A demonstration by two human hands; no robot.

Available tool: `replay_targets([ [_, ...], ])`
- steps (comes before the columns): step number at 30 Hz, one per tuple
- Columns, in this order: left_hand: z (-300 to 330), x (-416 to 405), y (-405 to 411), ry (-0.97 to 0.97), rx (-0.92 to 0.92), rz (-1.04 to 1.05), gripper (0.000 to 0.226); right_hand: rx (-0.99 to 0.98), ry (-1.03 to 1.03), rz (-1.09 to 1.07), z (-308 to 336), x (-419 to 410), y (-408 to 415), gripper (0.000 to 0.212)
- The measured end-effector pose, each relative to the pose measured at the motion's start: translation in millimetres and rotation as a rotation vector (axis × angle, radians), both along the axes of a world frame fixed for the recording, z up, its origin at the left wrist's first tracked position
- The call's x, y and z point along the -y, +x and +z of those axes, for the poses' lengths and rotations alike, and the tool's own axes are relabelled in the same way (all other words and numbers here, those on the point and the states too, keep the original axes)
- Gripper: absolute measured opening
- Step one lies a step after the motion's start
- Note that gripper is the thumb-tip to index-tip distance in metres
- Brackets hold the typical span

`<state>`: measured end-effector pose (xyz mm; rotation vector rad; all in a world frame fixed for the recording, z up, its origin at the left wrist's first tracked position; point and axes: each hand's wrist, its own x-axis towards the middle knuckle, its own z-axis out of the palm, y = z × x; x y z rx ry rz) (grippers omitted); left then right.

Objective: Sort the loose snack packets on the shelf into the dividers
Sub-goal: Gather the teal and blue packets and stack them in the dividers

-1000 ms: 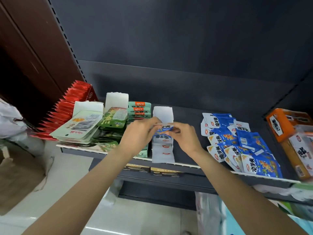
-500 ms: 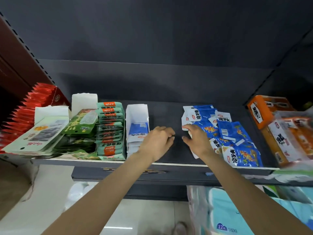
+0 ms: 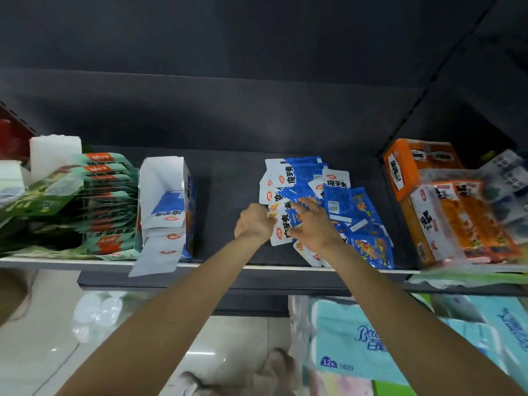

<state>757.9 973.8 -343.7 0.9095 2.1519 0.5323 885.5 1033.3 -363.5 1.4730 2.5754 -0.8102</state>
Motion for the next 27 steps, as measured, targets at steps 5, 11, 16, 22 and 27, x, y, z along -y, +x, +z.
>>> replay_targets([
  [5, 44.4, 20.4, -13.2, 0.466, -0.111, -0.107, 0.010, -0.312, 0.107, -0.055, 37.7, 4.0, -16.5, 0.023],
  [11, 97.6, 59.5, -63.5, 0.798, -0.221, -0.143, 0.001, -0.542, 0.201, -0.013, 85.3, 33.5, -66.4, 0.019],
  [16, 128.9, 101.7, -116.9, 0.900, -0.376, -0.177, 0.003, -0.767, 0.039, 0.021, 108.0, 70.4, -121.5, 0.015],
  [22, 127.5, 141.7, -164.4, 0.915, -0.401, -0.200, 0.008, -0.798, -0.005, 0.033, 106.0, 104.7, -170.6, 0.017],
  [27, 100.7, 152.2, -181.0, 0.728, -0.334, -0.360, 0.019, -0.623, 0.033, 0.040, 77.6, 114.8, -177.5, 0.013],
])
